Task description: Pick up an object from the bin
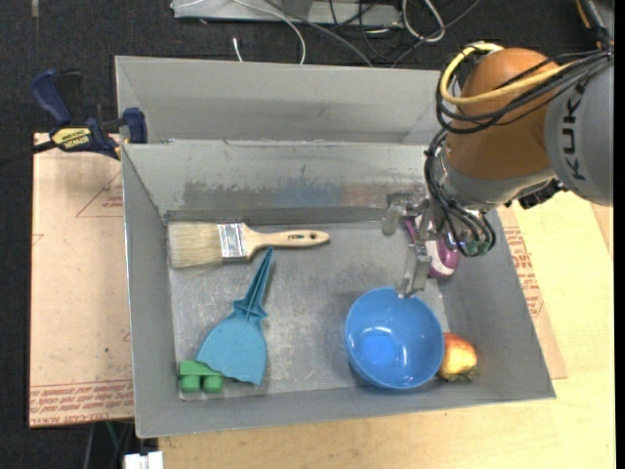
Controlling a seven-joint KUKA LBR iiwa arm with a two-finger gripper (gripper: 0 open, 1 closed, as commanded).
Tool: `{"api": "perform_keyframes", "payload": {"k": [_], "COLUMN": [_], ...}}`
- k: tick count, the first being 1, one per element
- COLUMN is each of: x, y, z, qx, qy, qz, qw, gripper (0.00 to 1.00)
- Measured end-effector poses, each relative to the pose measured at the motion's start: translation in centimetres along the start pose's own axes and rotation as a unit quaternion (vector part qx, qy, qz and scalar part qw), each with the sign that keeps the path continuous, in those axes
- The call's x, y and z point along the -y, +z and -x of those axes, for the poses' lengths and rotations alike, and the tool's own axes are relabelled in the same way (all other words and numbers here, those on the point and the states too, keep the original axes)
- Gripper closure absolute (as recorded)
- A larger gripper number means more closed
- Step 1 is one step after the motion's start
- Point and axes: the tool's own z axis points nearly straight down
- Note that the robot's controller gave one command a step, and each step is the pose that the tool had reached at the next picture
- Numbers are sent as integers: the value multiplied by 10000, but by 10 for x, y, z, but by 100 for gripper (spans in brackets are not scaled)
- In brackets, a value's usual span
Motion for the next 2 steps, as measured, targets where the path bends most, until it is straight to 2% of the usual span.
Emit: {"api": "perform_keyframes", "payload": {"k": [1,2], "x": [0,5], "y": [-5,76], "z": [1,-30], "qx": [38,38], "qy": [-9,-1523], "qz": [-3,-3], "qw": [10000,9883], "gripper": [0,0]}}
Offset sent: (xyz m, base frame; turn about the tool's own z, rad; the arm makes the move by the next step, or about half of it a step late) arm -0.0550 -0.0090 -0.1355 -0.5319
